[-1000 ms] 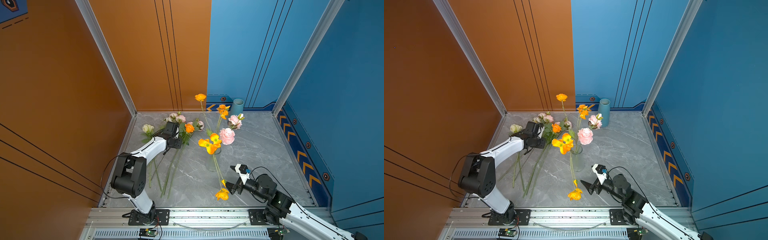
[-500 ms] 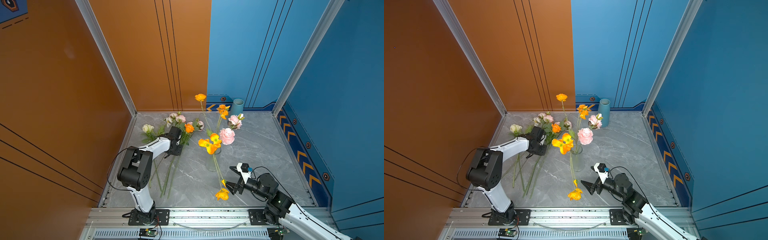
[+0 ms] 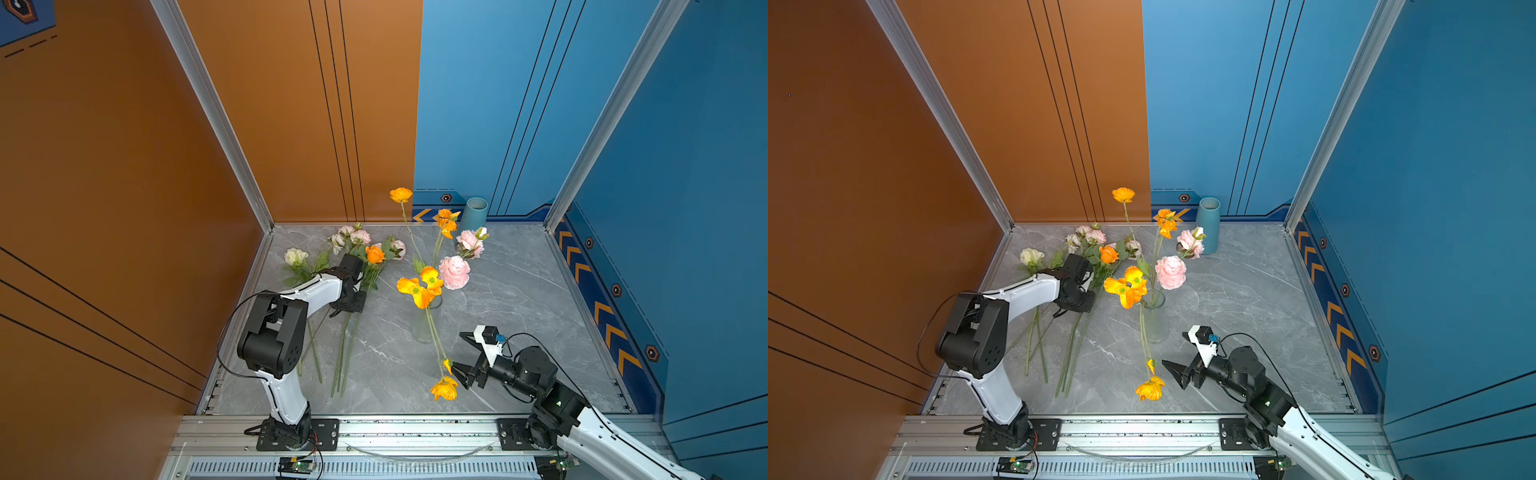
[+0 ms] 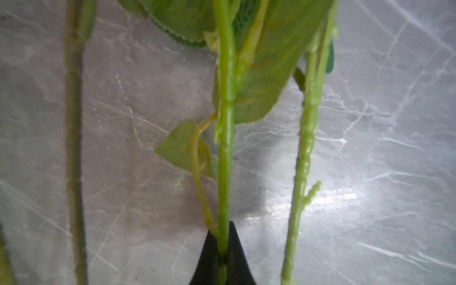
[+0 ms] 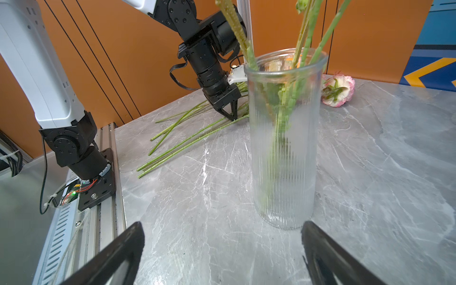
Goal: Arrange the flowers into the vase
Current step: 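Lower the left gripper and grasp the yellow rose stem, then lift the yellow rose upright with the left gripper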
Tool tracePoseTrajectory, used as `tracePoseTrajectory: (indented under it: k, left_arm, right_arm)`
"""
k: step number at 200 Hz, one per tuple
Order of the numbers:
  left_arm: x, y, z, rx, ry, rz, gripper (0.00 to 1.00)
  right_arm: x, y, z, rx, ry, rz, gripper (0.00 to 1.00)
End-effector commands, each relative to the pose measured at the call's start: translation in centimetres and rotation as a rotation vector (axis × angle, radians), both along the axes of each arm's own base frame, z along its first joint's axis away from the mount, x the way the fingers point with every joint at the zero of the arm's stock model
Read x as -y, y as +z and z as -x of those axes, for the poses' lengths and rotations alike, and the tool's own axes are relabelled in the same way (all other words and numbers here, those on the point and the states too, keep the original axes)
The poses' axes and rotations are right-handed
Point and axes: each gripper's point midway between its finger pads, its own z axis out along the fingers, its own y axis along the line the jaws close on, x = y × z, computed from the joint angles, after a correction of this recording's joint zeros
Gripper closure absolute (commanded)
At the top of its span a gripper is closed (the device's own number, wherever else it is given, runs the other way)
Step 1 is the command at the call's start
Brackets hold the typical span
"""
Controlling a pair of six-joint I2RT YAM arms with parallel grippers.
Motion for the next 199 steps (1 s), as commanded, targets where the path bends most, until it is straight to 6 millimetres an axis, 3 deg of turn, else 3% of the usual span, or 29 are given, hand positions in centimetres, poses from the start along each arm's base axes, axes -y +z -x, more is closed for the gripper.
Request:
tracePoseTrajectory:
  k: [1,55,86,135,152,174,199]
  left_arm:
    - [0.2,2.8,1.3,0.034,-0.018,0.029,1.00]
    - [-1.2,8.7,3.3,0.172,0.000,0.064,1.00]
    - [-1.5,13.4,3.7,0.312,0.008,0.105,1.00]
    - [-1.4,23.3,2.9,0.733,0.030,0.245,1.00]
    - [-1.2,27.7,2.4,0.932,0.053,0.342,1.00]
    - [-0.8,32.0,1.7,1.139,0.098,0.502,1.00]
    - [1.3,36.2,0.9,1.269,0.044,0.605,1.00]
  right_arm:
    - [-0.2,0.4,0.2,-0.003,0.018,-0.027,0.00]
    - [-0.2,0.4,0.3,-0.002,0.021,-0.030,0.00]
    - [-0.1,0.5,0.3,-0.001,0.018,-0.031,0.00]
    - [0.1,0.6,0.3,0.005,0.005,-0.035,0.00]
    - [0.7,0.5,-0.4,0.004,-0.031,-0.031,0.00]
    - [0.7,0.7,-0.4,0.004,-0.032,-0.037,0.00]
    - [1.1,1.0,-0.7,0.009,-0.061,-0.052,0.00]
